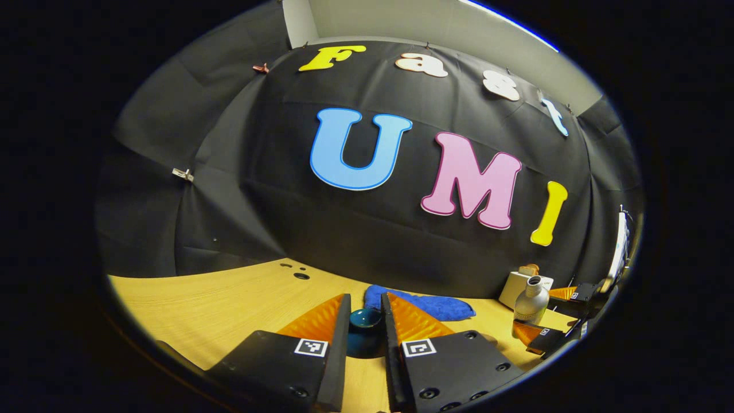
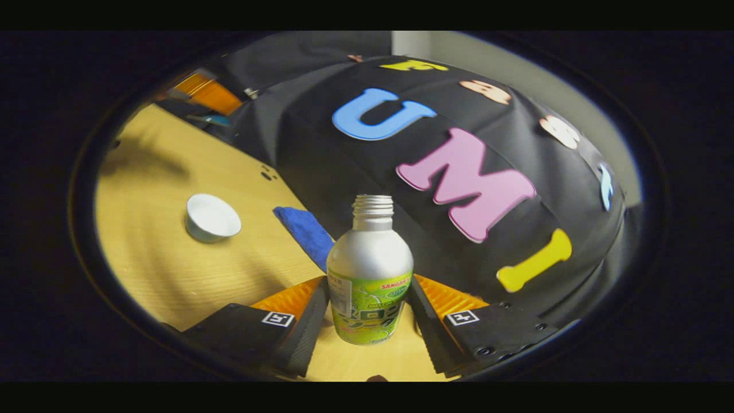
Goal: Open the teacup lid with one hand, grasp the water bottle and pour water into the teacup with the other hand; after pouring, place the water bottle on the coaster and then close the teacup lid.
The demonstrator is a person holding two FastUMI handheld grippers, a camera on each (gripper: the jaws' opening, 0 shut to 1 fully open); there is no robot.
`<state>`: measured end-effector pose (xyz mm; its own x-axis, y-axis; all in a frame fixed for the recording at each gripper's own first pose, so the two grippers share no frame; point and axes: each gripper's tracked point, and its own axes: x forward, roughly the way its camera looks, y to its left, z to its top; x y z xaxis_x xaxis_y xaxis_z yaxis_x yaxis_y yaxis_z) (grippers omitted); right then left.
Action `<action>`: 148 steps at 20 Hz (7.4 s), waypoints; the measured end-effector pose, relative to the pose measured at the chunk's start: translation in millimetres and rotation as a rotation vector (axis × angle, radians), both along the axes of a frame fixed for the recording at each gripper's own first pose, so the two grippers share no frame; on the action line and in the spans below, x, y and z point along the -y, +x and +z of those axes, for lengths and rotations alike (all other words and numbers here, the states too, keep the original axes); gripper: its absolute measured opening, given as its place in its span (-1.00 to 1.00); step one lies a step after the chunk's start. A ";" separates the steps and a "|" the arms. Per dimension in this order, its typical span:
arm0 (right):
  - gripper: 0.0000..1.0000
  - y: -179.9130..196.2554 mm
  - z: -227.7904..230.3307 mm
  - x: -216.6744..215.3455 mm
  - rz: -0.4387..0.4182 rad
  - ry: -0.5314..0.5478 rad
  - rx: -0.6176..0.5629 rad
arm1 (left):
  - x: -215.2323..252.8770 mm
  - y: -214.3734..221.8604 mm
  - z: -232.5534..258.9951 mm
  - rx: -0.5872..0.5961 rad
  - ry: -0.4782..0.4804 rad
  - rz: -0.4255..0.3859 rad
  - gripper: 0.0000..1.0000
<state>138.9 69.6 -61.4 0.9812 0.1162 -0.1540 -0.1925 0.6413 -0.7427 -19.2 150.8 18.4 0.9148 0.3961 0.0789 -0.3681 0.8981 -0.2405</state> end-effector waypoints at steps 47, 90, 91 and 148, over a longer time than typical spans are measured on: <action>0.58 32.3 11.2 -72.3 0.316 -1.137 0.334 | -17.1 -2.1 -16.8 -0.056 -0.056 -0.006 -0.34; 0.59 8.7 -27.4 -83.0 0.171 0.398 -0.305 | -15.1 -0.5 -22.1 -0.072 -0.065 0.000 -0.34; 0.59 10.5 -21.0 -84.4 0.170 0.508 -0.323 | -14.2 -0.2 -22.4 -0.072 -0.066 -0.002 -0.34; 0.95 -77.8 -25.4 87.9 -0.118 0.966 -0.136 | 99.8 99.4 -66.0 -0.255 0.038 -0.293 -0.34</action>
